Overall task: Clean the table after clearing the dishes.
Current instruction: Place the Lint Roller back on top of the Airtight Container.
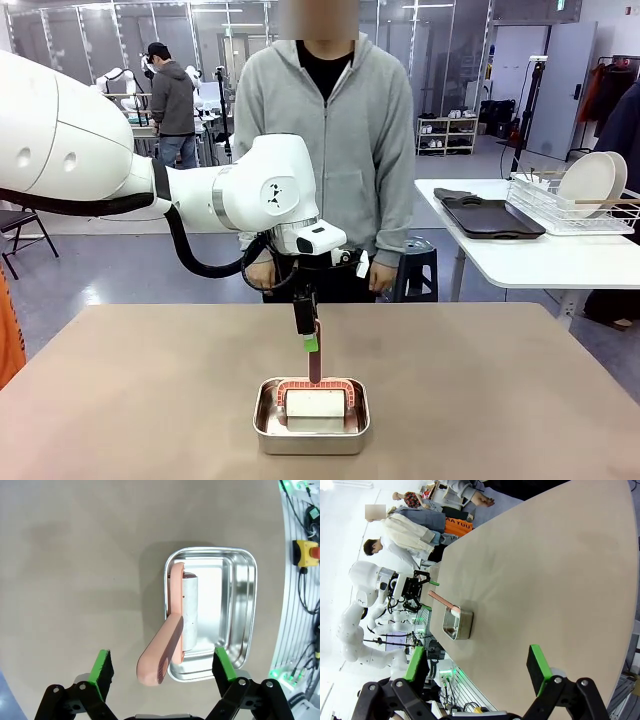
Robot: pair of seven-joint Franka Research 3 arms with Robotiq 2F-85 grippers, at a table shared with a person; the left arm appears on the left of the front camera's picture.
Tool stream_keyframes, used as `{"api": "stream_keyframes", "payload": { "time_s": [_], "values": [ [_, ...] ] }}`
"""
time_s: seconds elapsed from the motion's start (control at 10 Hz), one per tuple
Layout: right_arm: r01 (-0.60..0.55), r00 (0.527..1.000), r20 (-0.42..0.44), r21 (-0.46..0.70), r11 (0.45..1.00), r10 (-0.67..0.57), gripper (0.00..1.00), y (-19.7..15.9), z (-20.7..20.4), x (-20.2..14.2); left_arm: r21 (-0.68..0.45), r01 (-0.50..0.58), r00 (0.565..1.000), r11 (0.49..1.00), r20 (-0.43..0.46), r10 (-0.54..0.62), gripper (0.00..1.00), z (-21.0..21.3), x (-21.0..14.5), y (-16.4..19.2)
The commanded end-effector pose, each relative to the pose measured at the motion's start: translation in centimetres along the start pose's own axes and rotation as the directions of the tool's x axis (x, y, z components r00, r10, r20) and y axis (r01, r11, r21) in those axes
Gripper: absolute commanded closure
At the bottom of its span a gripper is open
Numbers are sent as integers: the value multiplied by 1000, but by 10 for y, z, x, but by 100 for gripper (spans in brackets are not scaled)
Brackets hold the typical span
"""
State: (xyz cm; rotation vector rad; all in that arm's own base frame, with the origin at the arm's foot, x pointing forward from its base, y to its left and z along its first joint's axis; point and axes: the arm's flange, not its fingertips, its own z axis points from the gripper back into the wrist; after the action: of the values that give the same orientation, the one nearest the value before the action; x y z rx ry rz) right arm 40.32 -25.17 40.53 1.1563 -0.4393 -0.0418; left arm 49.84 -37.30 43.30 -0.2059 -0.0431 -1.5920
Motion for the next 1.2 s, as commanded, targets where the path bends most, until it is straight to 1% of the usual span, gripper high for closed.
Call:
{"api": "stream_keyframes", "payload": {
  "time_s": [0.0, 0.3, 0.4, 0.5, 0.6, 0.7, 0.8, 0.9, 1.0, 1.1],
  "values": [
    [-13, 1000, 3, 8, 1000, 13, 0, 3, 1, -1, -1, 4, 1000, 1000, -12, -4, 0, 2, 0, -1],
    [-13, 1000, 3, 8, 1000, 13, 0, 3, 1, -1, 0, 0, 1000, 1000, 0, 0, 0, 0, 0, 0],
    [-13, 1000, 3, 8, 1000, 13, 0, 3, 1, -1, -10, -54, 998, 999, 26, 54, 0, 22, -5, 0],
    [-13, 1000, 3, 8, 1000, 13, 0, 3, 1, -1, -82, -141, 982, 987, 112, 149, 0, 46, -20, -3],
    [-13, 1000, 3, 8, 1000, 13, 0, 3, 1, -1, -124, -230, 952, 965, 176, 250, 0, 68, -43, -5],
    [-13, 1000, 3, 8, 1000, 13, 0, 3, 1, -1, -183, -319, 903, 930, 240, 357, 0, 89, -74, -10],
    [-13, 1000, 3, 8, 1000, 13, 0, 3, 1, -1, -270, -372, 860, 888, 261, 439, 0, 103, -105, -15],
    [-13, 1000, 3, 8, 1000, 13, 0, 3, 1, -1, -353, -423, 797, 835, 293, 528, 0, 113, -140, -20],
    [-13, 1000, 3, 8, 1000, 13, 0, 3, 1, -1, -378, -481, 715, 791, 353, 603, 0, 124, -179, -25],
    [-13, 1000, 3, 8, 1000, 13, 0, 3, 1, -1, -446, -542, 598, 712, 391, 700, 0, 133, -228, -35]
  ]
}}
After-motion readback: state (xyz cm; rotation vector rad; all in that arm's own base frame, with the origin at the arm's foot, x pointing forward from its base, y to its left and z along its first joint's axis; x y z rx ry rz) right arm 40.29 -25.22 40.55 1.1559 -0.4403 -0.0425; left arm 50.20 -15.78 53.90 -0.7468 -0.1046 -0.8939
